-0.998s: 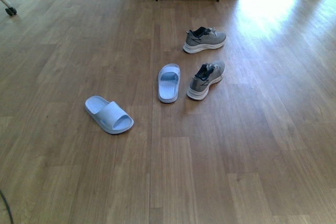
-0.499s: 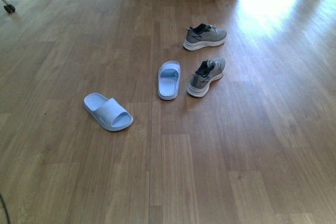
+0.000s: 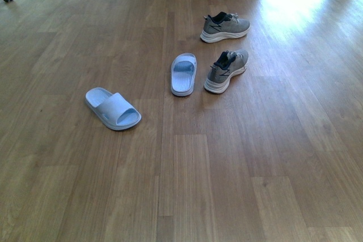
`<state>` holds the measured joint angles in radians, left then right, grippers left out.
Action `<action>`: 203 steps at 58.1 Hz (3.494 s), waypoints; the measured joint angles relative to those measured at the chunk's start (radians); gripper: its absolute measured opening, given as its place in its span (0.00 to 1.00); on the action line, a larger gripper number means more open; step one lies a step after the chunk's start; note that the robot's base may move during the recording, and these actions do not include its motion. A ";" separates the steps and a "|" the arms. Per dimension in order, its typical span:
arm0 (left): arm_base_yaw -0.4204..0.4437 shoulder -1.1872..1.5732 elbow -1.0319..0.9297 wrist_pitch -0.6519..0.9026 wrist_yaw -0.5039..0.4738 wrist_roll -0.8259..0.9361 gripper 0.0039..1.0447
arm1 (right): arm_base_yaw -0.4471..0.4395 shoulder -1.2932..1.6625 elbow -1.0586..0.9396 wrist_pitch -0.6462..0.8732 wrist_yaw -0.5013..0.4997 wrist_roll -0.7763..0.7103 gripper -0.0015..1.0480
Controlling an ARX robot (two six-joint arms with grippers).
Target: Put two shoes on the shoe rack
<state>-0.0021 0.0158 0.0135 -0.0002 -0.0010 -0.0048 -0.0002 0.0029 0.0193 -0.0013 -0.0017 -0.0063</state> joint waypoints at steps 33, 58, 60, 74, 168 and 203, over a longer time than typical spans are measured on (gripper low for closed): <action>0.000 -0.001 0.000 -0.001 0.001 0.000 0.91 | -0.001 0.001 0.000 0.000 0.002 0.003 0.91; 0.000 -0.001 0.000 -0.001 0.001 0.000 0.91 | -0.001 0.000 0.000 0.000 0.003 0.003 0.91; 0.000 -0.001 0.000 -0.001 0.002 0.000 0.91 | 0.000 0.000 0.000 0.000 0.003 0.003 0.91; 0.000 -0.001 0.000 -0.001 0.001 0.000 0.91 | 0.000 0.000 0.000 0.000 0.003 0.003 0.91; -0.171 2.160 0.900 0.150 0.158 -0.042 0.91 | 0.000 0.001 0.000 0.000 0.002 0.003 0.91; -0.233 2.607 1.315 -0.064 0.222 0.076 0.91 | 0.000 0.001 0.000 0.000 0.002 0.003 0.91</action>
<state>-0.2348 2.6232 1.3289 -0.0643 0.2207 0.0715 -0.0006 0.0040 0.0193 -0.0013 0.0002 -0.0032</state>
